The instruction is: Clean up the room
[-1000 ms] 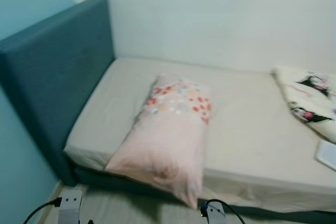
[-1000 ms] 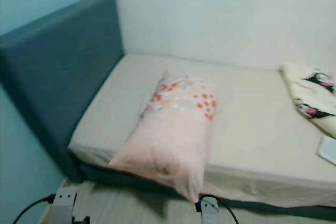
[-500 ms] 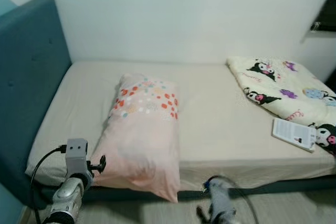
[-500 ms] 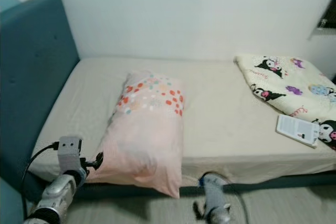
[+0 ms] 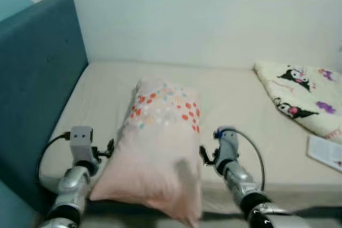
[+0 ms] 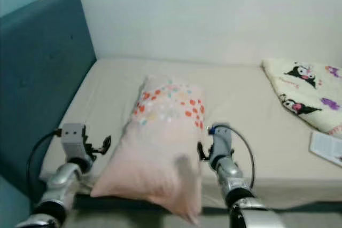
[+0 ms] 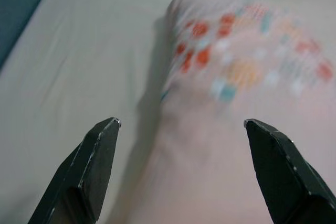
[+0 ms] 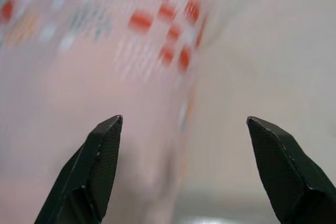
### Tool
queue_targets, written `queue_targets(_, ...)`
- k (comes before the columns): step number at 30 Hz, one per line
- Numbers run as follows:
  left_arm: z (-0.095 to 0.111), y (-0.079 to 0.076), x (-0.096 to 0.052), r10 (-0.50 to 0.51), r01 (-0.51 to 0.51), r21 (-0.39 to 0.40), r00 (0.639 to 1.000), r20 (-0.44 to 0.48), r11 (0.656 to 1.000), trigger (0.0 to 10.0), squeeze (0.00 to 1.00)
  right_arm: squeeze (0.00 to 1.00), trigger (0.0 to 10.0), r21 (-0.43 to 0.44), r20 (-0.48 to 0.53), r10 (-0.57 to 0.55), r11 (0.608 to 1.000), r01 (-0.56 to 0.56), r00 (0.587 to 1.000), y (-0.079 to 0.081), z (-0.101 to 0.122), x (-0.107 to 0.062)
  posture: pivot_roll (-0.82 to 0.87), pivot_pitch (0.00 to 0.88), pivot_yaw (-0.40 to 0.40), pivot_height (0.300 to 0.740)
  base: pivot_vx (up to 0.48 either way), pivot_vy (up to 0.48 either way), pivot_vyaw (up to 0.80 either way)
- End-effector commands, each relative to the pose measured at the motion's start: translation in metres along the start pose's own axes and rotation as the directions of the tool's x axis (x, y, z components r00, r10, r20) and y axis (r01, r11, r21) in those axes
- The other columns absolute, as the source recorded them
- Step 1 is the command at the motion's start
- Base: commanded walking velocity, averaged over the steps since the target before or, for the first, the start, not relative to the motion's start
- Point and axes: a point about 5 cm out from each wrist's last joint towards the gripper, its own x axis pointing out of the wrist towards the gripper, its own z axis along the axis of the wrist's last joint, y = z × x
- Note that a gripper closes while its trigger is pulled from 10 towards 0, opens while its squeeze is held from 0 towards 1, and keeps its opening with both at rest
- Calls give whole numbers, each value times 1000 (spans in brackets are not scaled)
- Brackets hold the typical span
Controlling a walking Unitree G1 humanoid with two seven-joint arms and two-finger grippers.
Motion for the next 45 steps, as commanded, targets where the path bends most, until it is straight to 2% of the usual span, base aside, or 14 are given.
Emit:
queue_targets(1,0,3,-3,-2,2,1,1000,11,1000,10000,0,0,10000,0,35,12,1000,-12,999,2,9,2,25,0,-79,725,386,0,0)
queue_targets(7,2,2,0,-7,8,-25,1000,10,1000,10000,0,0,10000,17,34,2,1000,-3,999,-4,12,2,22,0,-77,725,122,0,-656)
queue_targets(11,1,-2,1,-50,50,-1,999,-6,999,10000,0,0,10000,16,47,-21,1000,20,999,-9,14,2,20,0,-78,725,0,0,-788)
queue_targets(14,1,-4,2,-67,68,50,998,-21,996,10000,0,0,10000,46,59,-46,998,43,997,-17,18,2,18,0,-75,725,0,0,0)
queue_targets(17,2,-5,3,-57,59,63,998,-22,996,10000,0,0,10000,55,66,-56,997,52,996,-21,22,2,18,0,-75,725,0,0,0)
queue_targets(20,1,-4,4,-4,6,64,999,-42,998,10000,0,0,10000,71,53,-66,996,62,996,-24,24,3,20,0,-78,725,0,0,0)
queue_targets(22,-4,-1,4,62,-59,35,995,-82,998,10000,0,0,10000,65,33,-77,995,75,996,-25,25,4,19,0,-77,720,0,0,0)
queue_targets(23,-4,-1,4,62,-59,35,995,-82,998,10000,0,0,10000,65,33,-77,995,75,996,-25,25,4,19,0,-77,720,0,0,0)
queue_targets(25,-11,-4,4,71,-77,-45,990,-123,996,10000,0,0,10000,59,34,-84,995,82,996,-26,27,4,17,0,-75,710,0,0,0)
queue_targets(28,-16,-12,4,44,-57,-80,988,-147,995,10000,0,0,10000,66,51,-89,994,85,995,-26,33,5,17,0,-76,700,0,0,0)
queue_targets(39,-19,-27,6,-11,-8,-109,985,-169,994,10000,0,0,10000,75,112,-89,994,81,990,-27,55,9,17,0,-75,660,0,0,0)
queue_targets(45,-19,-34,8,-33,17,-90,984,-175,996,10000,0,0,10000,65,117,-73,996,66,990,-24,55,9,14,0,-74,640,0,0,0)
